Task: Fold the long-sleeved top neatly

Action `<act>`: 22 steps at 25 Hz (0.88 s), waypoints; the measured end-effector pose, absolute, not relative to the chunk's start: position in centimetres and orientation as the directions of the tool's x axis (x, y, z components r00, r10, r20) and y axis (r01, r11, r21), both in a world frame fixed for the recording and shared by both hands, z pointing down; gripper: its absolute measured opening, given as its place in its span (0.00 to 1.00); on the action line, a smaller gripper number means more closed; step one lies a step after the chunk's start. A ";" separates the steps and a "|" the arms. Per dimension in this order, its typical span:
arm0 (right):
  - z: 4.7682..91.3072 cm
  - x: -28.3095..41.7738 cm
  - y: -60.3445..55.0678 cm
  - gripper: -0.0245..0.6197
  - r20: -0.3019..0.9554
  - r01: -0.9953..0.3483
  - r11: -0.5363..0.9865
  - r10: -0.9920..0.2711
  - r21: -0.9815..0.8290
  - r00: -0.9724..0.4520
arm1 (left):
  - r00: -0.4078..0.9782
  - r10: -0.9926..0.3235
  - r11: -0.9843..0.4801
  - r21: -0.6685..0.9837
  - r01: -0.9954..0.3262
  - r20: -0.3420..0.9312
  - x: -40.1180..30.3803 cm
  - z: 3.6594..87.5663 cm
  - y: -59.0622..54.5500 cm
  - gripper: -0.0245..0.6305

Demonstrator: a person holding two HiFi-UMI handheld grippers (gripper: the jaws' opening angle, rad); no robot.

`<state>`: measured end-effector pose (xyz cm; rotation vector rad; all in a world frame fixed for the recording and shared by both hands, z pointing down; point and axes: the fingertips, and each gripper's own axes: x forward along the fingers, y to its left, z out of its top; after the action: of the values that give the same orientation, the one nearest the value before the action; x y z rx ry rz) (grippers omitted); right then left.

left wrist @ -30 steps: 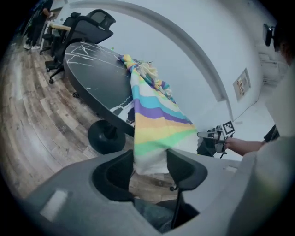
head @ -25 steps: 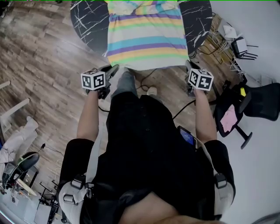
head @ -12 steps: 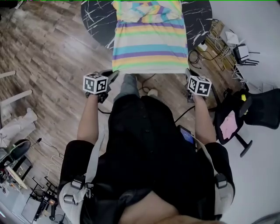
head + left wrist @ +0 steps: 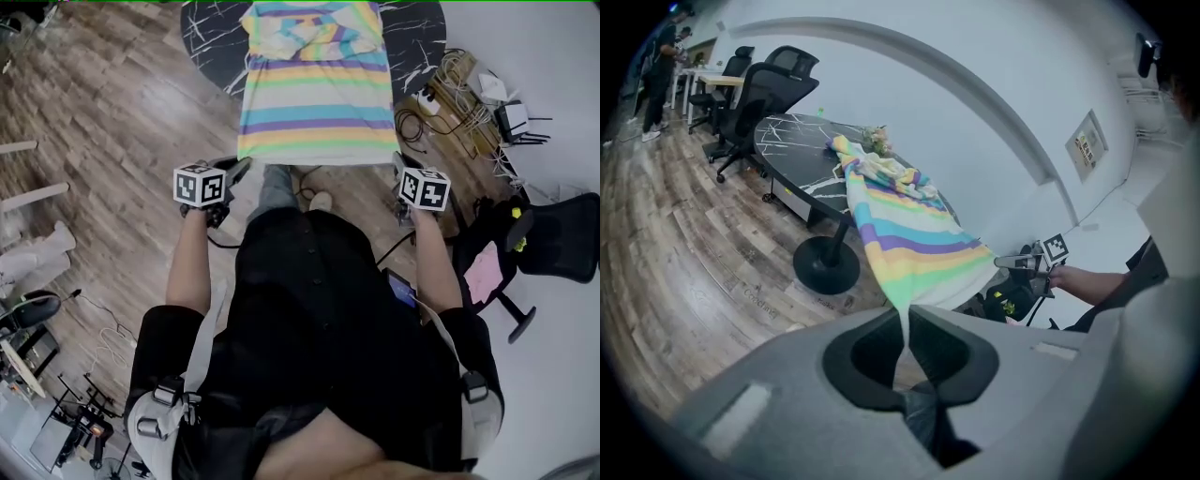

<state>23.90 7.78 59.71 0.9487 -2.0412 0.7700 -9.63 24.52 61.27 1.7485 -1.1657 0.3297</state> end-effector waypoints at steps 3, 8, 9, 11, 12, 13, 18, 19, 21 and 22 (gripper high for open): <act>57.7 23.3 6.4 0.08 0.780 -0.811 0.535 -0.392 -0.238 -0.488 | 0.506 -0.575 -0.086 0.568 -0.819 0.642 -9.7 59.4 23.7 0.07; 53.8 22.0 2.0 0.08 0.718 -0.806 0.539 -0.458 -0.244 -0.524 | 0.526 -0.600 -0.128 0.577 -0.806 0.603 -10.7 56.3 20.7 0.07; 53.1 21.7 0.9 0.08 0.707 -0.806 0.541 -0.471 -0.241 -0.528 | 0.532 -0.602 -0.135 0.580 -0.803 0.596 -11.1 55.7 19.9 0.07; 51.8 20.8 -1.3 0.08 0.687 -0.803 0.545 -0.490 -0.239 -0.537 | 0.541 -0.600 -0.149 0.582 -0.799 0.589 -12.0 54.8 18.2 0.07; 51.3 20.3 -2.4 0.08 0.679 -0.802 0.548 -0.497 -0.237 -0.541 | 0.546 -0.597 -0.155 0.583 -0.798 0.588 -12.4 54.4 17.3 0.07; 50.9 19.8 -3.6 0.08 0.673 -0.801 0.551 -0.503 -0.234 -0.543 | 0.548 -0.593 -0.161 0.581 -0.798 0.590 -12.9 54.1 16.2 0.07; 49.3 17.0 -8.7 0.08 0.654 -0.801 0.554 -0.524 -0.226 -0.546 | 0.534 -0.600 -0.190 0.543 -0.818 0.595 -16.3 52.0 10.5 0.07; 49.1 16.4 -9.6 0.08 0.651 -0.802 0.554 -0.528 -0.223 -0.545 | 0.533 -0.603 -0.197 0.536 -0.821 0.594 -17.0 51.5 9.4 0.07; 48.8 15.5 -11.5 0.08 0.648 -0.806 0.550 -0.537 -0.217 -0.541 | 0.533 -0.605 -0.215 0.523 -0.825 0.592 -18.0 50.6 7.0 0.07; 48.7 15.0 -12.4 0.08 0.647 -0.808 0.548 -0.540 -0.215 -0.538 | 0.534 -0.605 -0.222 0.519 -0.825 0.591 -18.4 50.3 5.9 0.07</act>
<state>15.03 -12.39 48.66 1.0860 -2.2691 0.6879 -18.44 5.88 50.31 1.9342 -1.1647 0.3327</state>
